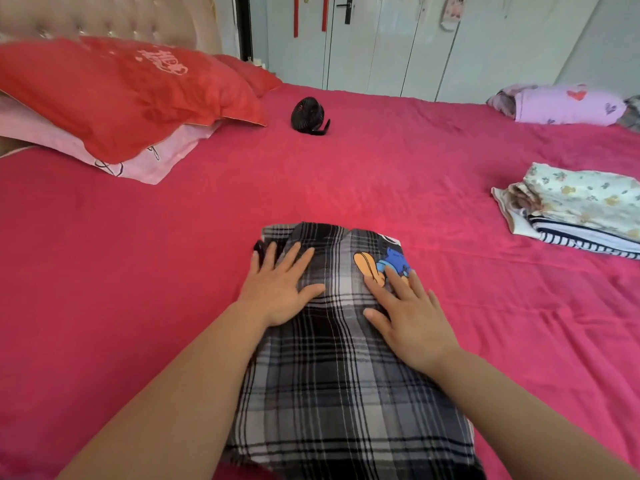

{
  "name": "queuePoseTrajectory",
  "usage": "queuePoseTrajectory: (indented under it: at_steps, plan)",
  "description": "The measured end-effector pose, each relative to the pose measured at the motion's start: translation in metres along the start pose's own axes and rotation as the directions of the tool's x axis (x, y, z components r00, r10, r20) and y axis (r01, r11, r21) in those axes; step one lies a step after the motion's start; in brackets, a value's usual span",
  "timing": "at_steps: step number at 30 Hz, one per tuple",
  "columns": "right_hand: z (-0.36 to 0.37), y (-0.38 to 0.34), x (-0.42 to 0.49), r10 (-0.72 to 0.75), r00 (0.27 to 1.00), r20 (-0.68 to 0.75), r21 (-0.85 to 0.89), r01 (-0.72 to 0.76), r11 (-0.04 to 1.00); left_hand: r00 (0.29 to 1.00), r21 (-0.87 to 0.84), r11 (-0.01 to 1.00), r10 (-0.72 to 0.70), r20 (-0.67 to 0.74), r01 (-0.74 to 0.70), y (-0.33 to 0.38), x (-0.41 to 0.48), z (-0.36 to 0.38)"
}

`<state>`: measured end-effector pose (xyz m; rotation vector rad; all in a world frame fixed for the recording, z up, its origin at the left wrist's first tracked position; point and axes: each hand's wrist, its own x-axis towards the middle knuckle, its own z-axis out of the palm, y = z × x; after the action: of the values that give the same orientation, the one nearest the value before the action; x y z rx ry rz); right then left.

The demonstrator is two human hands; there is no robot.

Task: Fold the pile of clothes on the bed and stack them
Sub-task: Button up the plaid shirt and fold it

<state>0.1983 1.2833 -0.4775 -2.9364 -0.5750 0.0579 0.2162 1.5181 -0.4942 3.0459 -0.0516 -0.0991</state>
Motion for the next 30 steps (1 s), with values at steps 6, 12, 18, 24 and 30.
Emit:
queuePoseTrajectory:
  at_steps: [6,12,18,24,30]
  plan:
    - [0.002,0.008,0.011,-0.011,1.000,0.013,-0.012,0.011,1.000,0.999,0.041,0.998,-0.044,0.026,0.043,-0.012,0.016,-0.007]
    - [-0.014,0.005,0.061,-0.045,0.993,-0.108,0.029,0.048,0.998,0.969,0.019,1.000,0.009,-0.246,-0.004,0.005,0.026,-0.009]
    - [0.026,0.016,0.073,0.043,0.999,0.018,0.043,-0.044,0.998,0.996,-0.107,0.994,-0.028,-0.084,0.019,-0.010,0.036,0.028]
    - [0.011,0.022,0.058,0.032,0.998,0.056,0.249,-0.045,0.967,0.999,-0.156,0.987,-0.031,-0.028,0.027,-0.001,0.027,0.005]
    - [-0.006,0.034,0.003,0.036,0.997,-0.062,0.367,-0.010,0.930,0.965,-0.241,0.966,-0.146,-0.219,0.091,0.006,-0.039,-0.006]
